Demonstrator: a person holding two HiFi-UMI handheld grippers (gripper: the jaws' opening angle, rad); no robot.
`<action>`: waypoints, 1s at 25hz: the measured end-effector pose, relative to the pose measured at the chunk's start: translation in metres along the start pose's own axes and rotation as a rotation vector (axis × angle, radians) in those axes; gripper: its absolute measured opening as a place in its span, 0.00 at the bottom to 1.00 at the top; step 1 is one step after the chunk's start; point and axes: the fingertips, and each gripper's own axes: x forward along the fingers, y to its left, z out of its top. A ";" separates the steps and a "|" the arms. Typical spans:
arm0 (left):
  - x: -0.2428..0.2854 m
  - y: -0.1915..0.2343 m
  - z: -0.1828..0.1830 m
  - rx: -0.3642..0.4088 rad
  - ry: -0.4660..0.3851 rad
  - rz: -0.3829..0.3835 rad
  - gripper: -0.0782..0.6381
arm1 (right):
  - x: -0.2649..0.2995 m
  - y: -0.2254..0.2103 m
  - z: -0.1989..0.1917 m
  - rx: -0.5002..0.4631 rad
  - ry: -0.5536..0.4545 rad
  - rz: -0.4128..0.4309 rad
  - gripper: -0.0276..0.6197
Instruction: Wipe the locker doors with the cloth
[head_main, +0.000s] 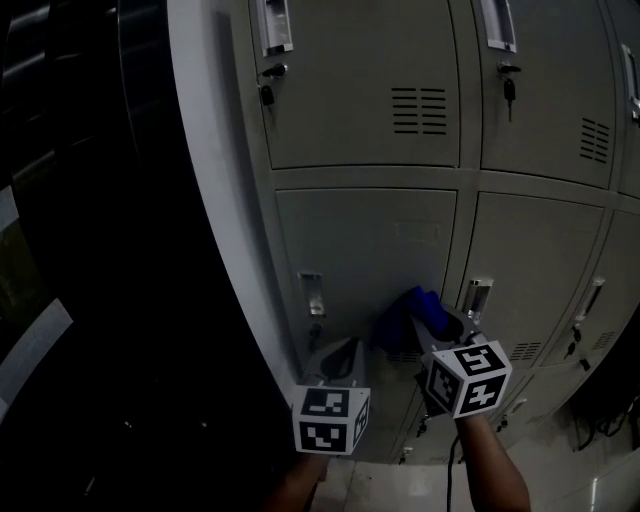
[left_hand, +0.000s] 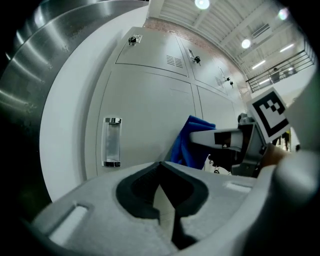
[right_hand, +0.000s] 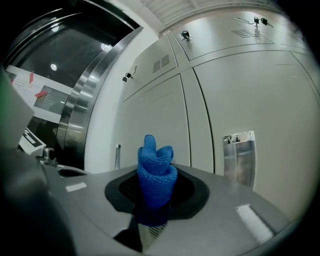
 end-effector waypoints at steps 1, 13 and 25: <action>0.001 -0.002 0.000 0.000 0.000 -0.004 0.11 | -0.002 -0.003 -0.001 0.001 0.000 -0.007 0.18; -0.003 0.004 0.011 0.018 -0.017 -0.002 0.11 | -0.006 0.019 0.017 -0.043 -0.009 0.065 0.18; -0.042 0.063 0.059 0.062 -0.101 0.161 0.11 | 0.055 0.141 0.094 -0.115 -0.139 0.315 0.18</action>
